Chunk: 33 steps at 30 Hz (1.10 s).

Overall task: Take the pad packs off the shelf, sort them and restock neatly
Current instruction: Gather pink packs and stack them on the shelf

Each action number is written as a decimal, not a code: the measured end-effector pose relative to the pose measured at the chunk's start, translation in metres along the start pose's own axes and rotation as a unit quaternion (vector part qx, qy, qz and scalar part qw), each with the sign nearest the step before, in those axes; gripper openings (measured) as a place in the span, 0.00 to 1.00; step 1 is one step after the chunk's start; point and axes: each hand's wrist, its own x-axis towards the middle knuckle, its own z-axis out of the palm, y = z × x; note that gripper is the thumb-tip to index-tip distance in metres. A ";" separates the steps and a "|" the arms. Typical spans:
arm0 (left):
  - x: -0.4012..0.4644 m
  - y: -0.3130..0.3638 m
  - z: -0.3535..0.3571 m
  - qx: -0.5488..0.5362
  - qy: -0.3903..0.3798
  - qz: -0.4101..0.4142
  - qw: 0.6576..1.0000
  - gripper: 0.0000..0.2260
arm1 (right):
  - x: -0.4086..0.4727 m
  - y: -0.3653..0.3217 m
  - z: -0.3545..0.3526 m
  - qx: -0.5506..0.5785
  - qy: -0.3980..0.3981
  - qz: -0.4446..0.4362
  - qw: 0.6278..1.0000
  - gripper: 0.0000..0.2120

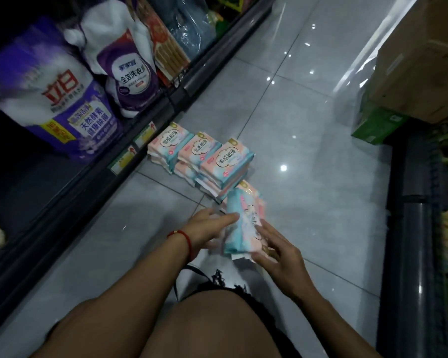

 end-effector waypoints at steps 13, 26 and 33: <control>-0.041 -0.003 -0.120 -0.230 0.215 0.000 0.949 0.18 | 0.200 -0.078 0.055 -0.042 0.045 0.183 0.981 0.30; -0.091 -0.022 -0.181 -0.233 0.247 -0.021 0.940 0.08 | 0.180 -0.050 0.094 0.059 0.186 0.285 0.938 0.24; -0.158 -0.033 -0.188 -0.188 0.246 0.042 0.950 0.17 | 0.068 -0.145 0.120 0.336 -0.166 0.281 0.884 0.18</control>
